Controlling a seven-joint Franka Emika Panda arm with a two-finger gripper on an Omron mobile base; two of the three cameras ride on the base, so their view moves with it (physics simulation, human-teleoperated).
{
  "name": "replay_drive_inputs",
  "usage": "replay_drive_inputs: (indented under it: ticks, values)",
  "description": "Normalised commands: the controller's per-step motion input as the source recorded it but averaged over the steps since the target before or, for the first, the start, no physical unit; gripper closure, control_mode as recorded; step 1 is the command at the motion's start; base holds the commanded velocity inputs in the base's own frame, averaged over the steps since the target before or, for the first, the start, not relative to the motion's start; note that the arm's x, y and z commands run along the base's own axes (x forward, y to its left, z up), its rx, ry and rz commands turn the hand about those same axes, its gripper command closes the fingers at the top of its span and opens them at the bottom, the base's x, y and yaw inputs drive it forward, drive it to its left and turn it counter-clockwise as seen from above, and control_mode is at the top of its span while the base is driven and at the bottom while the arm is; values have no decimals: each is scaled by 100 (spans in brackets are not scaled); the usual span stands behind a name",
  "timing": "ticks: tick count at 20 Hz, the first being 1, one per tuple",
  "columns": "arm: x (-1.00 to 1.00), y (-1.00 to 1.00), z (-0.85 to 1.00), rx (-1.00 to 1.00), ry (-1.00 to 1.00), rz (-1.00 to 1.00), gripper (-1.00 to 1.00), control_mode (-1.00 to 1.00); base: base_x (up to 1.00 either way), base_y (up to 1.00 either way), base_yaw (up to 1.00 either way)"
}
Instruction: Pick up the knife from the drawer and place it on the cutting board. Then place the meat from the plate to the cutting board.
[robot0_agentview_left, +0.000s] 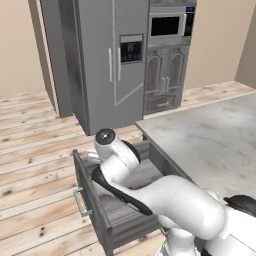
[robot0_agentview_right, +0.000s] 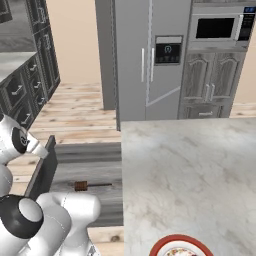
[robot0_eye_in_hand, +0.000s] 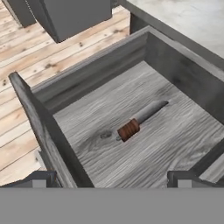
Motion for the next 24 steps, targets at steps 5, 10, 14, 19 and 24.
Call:
replay_drive_inputs:
  ticks: [5, 10, 14, 19, 24]
  values:
    - [-13, -15, -5, 12, 0, -4, -100, -100, 0, 0, 0]
    - [0, -5, -18, 9, -10, -10, -100, -100, 0, 0, 0]
    - [0, -11, -39, 11, -12, -29, -100, -100, 0, 0, 0]
    - [3, -10, -29, 2, -4, -37, -100, -100, 0, 0, 0]
    - [8, 0, -9, 7, 1, -28, -100, -100, 0, 0, 0]
